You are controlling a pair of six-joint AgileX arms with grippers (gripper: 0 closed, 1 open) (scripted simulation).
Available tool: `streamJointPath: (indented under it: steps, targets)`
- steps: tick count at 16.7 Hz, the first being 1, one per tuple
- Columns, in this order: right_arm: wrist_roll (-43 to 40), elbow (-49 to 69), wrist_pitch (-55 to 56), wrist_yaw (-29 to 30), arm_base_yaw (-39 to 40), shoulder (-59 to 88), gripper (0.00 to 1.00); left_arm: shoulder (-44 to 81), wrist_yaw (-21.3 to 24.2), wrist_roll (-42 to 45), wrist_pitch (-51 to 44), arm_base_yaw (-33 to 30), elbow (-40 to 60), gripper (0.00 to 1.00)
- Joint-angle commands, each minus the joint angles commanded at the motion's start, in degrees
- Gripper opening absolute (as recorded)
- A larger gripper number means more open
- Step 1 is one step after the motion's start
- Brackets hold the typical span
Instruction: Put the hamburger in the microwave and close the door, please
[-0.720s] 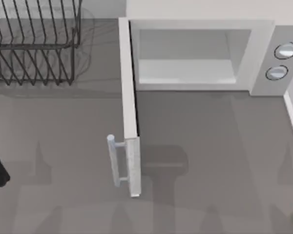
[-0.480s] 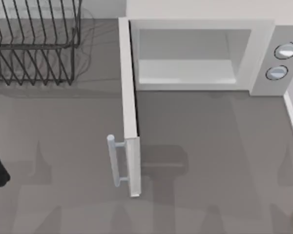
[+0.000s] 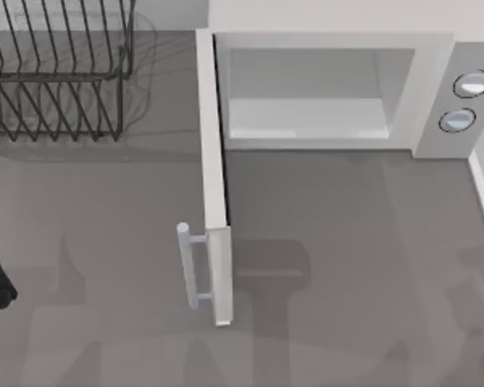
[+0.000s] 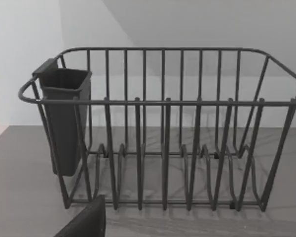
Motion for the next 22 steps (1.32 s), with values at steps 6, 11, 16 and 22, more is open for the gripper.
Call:
streamJointPath:
  steps: [6,11,16,22]
  targets:
    - [-9.87,14.97,-20.41,0.0,3.77,29.04,1.0,0.0,0.0,0.0,0.0,0.0,0.0,1.0]
    - [-14.77,22.41,-30.61,0.0,5.64,42.27,1.0,0.0,0.0,0.0,0.0,0.0,0.0,1.0]
    - [-15.29,23.2,-31.65,0.0,5.84,43.48,1.0,0.0,0.0,0.0,0.0,0.0,0.0,1.0]
    - [-15.25,19.63,-24.94,-0.01,5.84,46.75,1.0,0.0,0.0,0.0,0.0,0.0,0.0,1.0]
